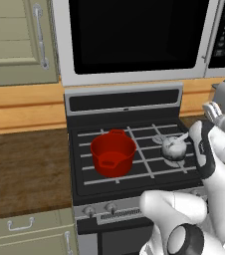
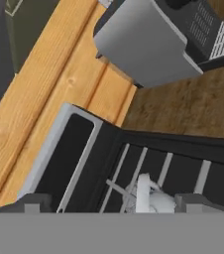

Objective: Pick the kettle from the counter and place it on a stove burner. Then turn the burner on.

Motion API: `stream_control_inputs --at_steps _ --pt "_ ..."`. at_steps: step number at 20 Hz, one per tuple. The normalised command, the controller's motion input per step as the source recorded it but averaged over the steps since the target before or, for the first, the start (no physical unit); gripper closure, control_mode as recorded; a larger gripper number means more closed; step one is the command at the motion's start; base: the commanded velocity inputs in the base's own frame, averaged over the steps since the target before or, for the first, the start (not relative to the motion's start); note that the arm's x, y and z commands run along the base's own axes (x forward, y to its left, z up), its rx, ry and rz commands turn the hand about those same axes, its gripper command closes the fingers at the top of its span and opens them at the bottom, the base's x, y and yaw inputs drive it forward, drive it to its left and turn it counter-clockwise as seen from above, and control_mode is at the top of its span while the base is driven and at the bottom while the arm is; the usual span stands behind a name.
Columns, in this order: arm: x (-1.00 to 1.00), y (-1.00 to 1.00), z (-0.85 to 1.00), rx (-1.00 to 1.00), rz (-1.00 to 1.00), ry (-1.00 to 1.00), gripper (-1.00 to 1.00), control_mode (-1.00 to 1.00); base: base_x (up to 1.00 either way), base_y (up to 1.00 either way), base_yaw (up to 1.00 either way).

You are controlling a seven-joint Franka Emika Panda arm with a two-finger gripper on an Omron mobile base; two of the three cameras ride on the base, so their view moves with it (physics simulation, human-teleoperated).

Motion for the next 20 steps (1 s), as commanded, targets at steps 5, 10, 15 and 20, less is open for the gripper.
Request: stream_control_inputs --at_steps 5,10,15,20 --pt "-1.00 -1.00 0.24 0.00 0.00 -0.23 -1.00 -1.00 0.00 0.00 0.00" --pt "-1.00 -0.93 -0.26 -0.12 0.06 -0.11 -1.00 -1.00 0.00 0.00 0.00" --pt "-0.65 -0.11 -1.00 -0.56 0.14 0.00 -1.00 -1.00 0.00 0.00 0.00" --pt "-0.32 0.21 -1.00 -0.71 0.18 -0.01 -1.00 -1.00 0.00 0.00 0.00"
